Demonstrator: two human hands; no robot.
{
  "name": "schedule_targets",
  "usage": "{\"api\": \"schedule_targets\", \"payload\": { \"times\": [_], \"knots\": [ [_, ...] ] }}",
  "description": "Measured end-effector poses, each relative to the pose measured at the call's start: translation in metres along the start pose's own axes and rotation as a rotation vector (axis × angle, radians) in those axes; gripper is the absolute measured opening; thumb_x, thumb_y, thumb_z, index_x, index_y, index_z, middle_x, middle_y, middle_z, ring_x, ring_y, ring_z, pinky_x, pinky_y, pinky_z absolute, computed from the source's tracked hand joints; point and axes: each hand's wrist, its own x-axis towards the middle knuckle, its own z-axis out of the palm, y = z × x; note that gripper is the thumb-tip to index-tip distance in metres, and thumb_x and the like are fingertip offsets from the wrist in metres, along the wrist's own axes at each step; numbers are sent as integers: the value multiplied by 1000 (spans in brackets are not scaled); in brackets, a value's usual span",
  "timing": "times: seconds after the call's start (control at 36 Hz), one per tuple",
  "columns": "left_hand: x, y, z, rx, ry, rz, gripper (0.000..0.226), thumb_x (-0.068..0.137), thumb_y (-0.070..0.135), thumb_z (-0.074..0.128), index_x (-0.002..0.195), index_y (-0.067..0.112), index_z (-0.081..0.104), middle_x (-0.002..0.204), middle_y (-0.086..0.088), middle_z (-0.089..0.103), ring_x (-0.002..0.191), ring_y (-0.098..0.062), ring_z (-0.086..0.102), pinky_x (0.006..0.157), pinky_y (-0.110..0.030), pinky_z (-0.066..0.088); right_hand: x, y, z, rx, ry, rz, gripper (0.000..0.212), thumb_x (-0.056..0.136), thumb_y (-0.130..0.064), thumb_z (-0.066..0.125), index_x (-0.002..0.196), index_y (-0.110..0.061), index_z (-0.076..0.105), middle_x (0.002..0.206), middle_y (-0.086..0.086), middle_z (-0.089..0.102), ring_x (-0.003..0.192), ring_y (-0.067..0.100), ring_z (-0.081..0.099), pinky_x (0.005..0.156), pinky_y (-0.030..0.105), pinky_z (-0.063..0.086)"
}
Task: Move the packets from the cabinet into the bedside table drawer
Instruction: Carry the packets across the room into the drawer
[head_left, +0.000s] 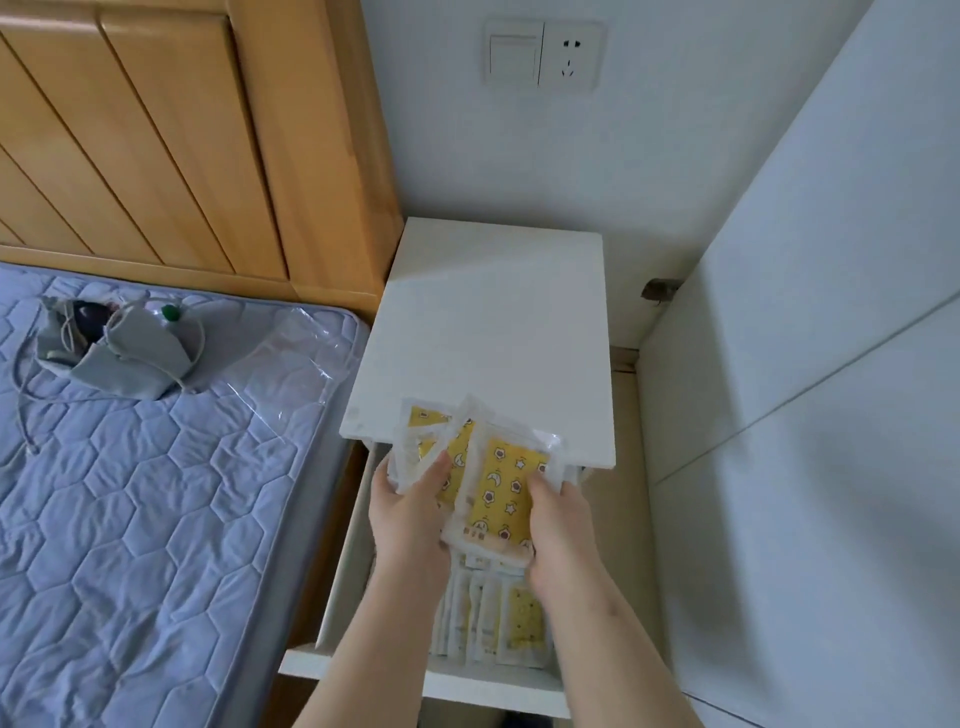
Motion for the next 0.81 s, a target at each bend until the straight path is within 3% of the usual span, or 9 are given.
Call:
{"api": "schedule_targets", "payload": {
  "times": [0.06, 0.14, 0.25, 0.36, 0.44, 0.56, 0.67, 0.75, 0.81],
  "knots": [
    [7, -14, -2, 21, -26, -34, 29, 86, 6, 66, 103, 29, 58, 97, -6, 70, 83, -29, 71, 65, -46, 58, 11, 9, -2, -20, 6, 27, 15, 97, -19, 42, 104, -12, 53, 95, 10, 63, 89, 29, 64, 80, 42, 54],
    [18, -34, -5, 65, -84, -102, 36, 87, 9, 64, 118, 25, 55, 102, -8, 70, 83, -30, 71, 67, -47, 58, 28, 22, -9, -42, 24, 27, 13, 99, -15, 38, 97, -14, 51, 84, 4, 59, 72, 18, 59, 63, 30, 50],
    [38, -59, -13, 104, -152, -169, 31, 90, 9, 58, 117, 22, 56, 103, -10, 69, 86, -31, 70, 67, -46, 58, 55, 43, -21, -105, 54, 3, 13, 100, -14, 37, 94, -13, 49, 77, 0, 55, 64, 10, 54, 51, 21, 43],
    [67, -83, -27, 131, -213, -218, 22, 94, 14, 50, 112, 24, 57, 93, -6, 73, 83, -26, 71, 64, -42, 58, 89, 72, -30, -166, 71, 10, 15, 100, -15, 38, 92, -15, 50, 81, 0, 57, 67, 10, 55, 53, 21, 44],
    [91, -101, -38, 134, -211, -307, 22, 98, 24, 44, 114, 22, 59, 100, -8, 73, 92, -29, 69, 74, -46, 55, 112, 94, -32, -173, 66, 25, 13, 101, -16, 38, 104, -14, 50, 84, -3, 58, 70, 5, 57, 45, 14, 44],
    [122, -126, -55, 182, -190, -370, 21, 99, 24, 43, 107, 22, 62, 100, -10, 73, 93, -31, 69, 76, -47, 55, 141, 126, -29, -192, 81, 40, 16, 101, -19, 37, 111, -21, 50, 94, -6, 60, 78, 3, 58, 52, 16, 43],
    [149, -147, -72, 228, -170, -364, 23, 99, 21, 43, 115, 21, 60, 104, -9, 72, 94, -29, 69, 77, -47, 56, 168, 156, -20, -195, 88, 39, 15, 100, -21, 39, 110, -20, 50, 97, -4, 60, 85, 8, 59, 66, 24, 48],
    [166, -157, -80, 252, -185, -356, 23, 99, 18, 44, 117, 19, 59, 101, -8, 73, 87, -24, 71, 66, -38, 58, 183, 168, -12, -185, 72, 8, 18, 95, -27, 51, 111, -20, 53, 97, -7, 62, 87, 9, 61, 73, 26, 52],
    [177, -161, -83, 241, -199, -352, 23, 98, 15, 46, 116, 18, 60, 100, -7, 73, 84, -22, 72, 68, -38, 59, 193, 173, -6, -166, 43, -8, 26, 90, -31, 60, 113, -20, 56, 100, -6, 66, 88, 10, 65, 73, 25, 55]
  ]
}}
